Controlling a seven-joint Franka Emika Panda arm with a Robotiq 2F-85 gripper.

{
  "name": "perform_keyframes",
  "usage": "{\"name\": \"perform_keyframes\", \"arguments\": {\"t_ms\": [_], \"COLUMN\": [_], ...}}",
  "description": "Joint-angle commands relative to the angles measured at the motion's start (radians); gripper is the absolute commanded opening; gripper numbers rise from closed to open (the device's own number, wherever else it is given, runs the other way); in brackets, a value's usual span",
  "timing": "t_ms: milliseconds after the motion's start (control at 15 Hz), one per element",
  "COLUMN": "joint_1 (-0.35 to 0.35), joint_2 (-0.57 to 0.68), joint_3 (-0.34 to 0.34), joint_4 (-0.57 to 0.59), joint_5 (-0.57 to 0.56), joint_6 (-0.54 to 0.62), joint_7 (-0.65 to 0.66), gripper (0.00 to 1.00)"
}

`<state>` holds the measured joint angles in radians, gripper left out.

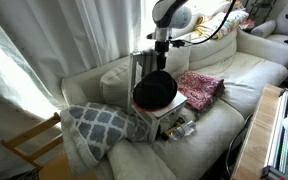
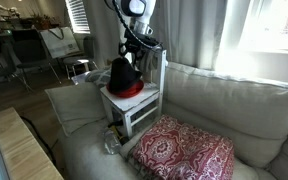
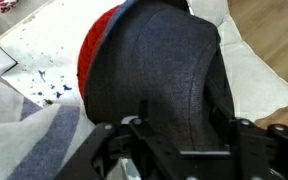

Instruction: Put the hats on the seat of the chair then on the sofa

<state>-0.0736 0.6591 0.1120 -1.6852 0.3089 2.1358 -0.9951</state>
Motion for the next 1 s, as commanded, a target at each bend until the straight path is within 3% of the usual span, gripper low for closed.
{"name": "perform_keyframes", "arguments": {"t_ms": [0,533,933], "joint_1": [0.000,0.024,0.032], "joint_2": [-0.018,-0.023,-0.074], "joint_3": [0.008,-0.001,0.019], "joint_4": [-0.035,-0.108,-0.206], "joint_5": [-0.039,-0.102,-0.123], "joint_6": [0.008,0.040,0.289], "joint_7": [0.048,0.151,0.211], "gripper": [0.97,1.00,1.00]}}
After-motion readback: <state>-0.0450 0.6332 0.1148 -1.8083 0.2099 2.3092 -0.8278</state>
